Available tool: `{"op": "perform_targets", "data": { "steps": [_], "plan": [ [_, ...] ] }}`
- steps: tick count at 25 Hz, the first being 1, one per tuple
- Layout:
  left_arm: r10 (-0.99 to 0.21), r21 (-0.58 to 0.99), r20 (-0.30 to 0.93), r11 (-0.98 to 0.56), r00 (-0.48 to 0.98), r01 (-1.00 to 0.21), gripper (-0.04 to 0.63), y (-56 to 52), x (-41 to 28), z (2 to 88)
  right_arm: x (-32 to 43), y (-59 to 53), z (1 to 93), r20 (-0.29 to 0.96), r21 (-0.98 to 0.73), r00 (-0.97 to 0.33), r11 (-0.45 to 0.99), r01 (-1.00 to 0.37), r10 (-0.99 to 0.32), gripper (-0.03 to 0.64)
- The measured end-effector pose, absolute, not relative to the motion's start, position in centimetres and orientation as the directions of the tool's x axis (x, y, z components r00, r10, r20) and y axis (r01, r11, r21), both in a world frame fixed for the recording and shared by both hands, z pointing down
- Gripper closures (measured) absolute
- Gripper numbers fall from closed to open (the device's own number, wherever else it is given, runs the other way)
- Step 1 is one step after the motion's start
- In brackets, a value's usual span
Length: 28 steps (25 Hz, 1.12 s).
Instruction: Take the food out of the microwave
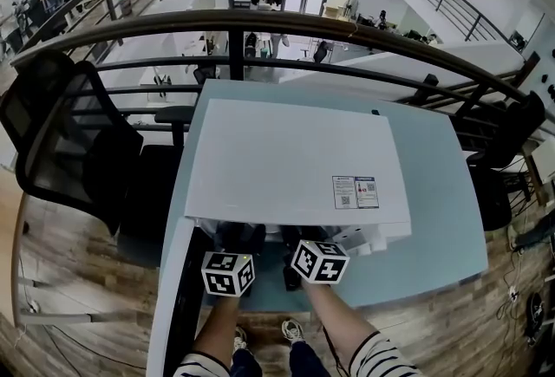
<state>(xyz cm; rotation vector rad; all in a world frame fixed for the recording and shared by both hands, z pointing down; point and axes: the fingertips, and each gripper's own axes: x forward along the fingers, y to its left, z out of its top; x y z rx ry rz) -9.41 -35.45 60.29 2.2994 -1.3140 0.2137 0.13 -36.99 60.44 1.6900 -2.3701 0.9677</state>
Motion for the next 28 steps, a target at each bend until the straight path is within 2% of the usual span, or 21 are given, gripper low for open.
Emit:
{"op": "perform_targets", "data": {
  "steps": [28],
  "plan": [
    [-0.750, 0.366, 0.359, -0.436, 0.556, -0.822, 0.408, -30.2, -8.1, 59.8, 2.4, -31.0, 60.1, 0.379, -0.512, -0.370, 0.140, -0.847, -0.848, 0.434]
  ]
}}
